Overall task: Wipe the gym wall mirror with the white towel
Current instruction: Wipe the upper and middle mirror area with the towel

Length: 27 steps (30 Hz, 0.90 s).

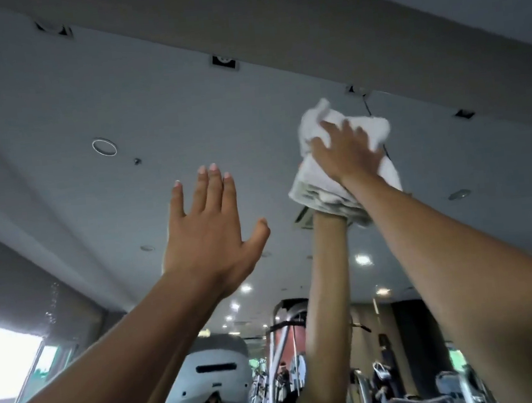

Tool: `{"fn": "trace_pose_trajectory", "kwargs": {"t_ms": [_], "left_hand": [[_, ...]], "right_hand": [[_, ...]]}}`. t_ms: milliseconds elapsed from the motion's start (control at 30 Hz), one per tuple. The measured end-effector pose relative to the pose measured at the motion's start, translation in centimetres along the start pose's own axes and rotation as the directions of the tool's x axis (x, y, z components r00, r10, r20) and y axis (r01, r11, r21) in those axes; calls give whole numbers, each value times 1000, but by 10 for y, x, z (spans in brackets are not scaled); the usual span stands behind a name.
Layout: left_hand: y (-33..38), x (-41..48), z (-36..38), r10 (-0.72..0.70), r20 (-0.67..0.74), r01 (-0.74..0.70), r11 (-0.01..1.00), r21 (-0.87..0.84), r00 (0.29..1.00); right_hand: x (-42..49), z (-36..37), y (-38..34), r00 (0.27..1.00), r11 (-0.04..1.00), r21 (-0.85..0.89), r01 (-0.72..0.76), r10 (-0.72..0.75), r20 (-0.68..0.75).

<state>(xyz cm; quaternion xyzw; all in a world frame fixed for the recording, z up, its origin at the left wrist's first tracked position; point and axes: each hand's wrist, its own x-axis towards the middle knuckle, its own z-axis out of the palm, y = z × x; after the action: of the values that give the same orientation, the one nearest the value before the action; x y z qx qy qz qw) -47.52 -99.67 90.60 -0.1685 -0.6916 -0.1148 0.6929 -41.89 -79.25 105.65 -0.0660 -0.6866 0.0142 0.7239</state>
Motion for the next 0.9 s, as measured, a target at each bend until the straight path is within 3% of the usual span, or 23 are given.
{"fn": "trace_pose_trajectory", "kwargs": {"t_ms": [133, 267, 300, 367, 467, 533, 567, 700, 800, 900], "left_hand": [[-3, -1, -3, 10, -20, -11, 1000, -21, 1000], [-9, -14, -7, 29, -38, -31, 998, -62, 999], [-10, -18, -7, 33, -31, -35, 997, -70, 999], [-11, -23, -8, 47, -8, -47, 996, -79, 999], [-15, -23, -8, 68, -6, -68, 996, -63, 998], [-17, -22, -8, 80, -5, -80, 995, -53, 997], [-17, -22, -9, 91, -3, -91, 995, -51, 996], [-31, -17, -18, 219, -41, -220, 975, -32, 975], [-57, -20, -25, 331, -6, -331, 943, 13, 943], [-84, -24, -32, 328, 27, -329, 943, 43, 944]], "right_hand": [[-39, -2, -56, 944, 950, 22, 313, -313, 101], [-97, -13, -17, 817, 828, 88, 553, -560, 137], [-99, -17, -1, 811, 823, 88, 561, -568, 142], [-84, -20, 25, 876, 889, 72, 453, -458, 153], [-43, -9, 11, 991, 993, 23, 112, -114, 68], [-20, 0, -33, 999, 999, 19, -48, 47, 25], [-14, 3, -57, 999, 999, 26, -28, 27, 30], [-37, 8, -122, 931, 932, 59, 357, -360, 66], [-64, -1, -106, 861, 867, 124, 483, -496, 113], [-75, -10, -60, 822, 835, 101, 541, -550, 147]]}}
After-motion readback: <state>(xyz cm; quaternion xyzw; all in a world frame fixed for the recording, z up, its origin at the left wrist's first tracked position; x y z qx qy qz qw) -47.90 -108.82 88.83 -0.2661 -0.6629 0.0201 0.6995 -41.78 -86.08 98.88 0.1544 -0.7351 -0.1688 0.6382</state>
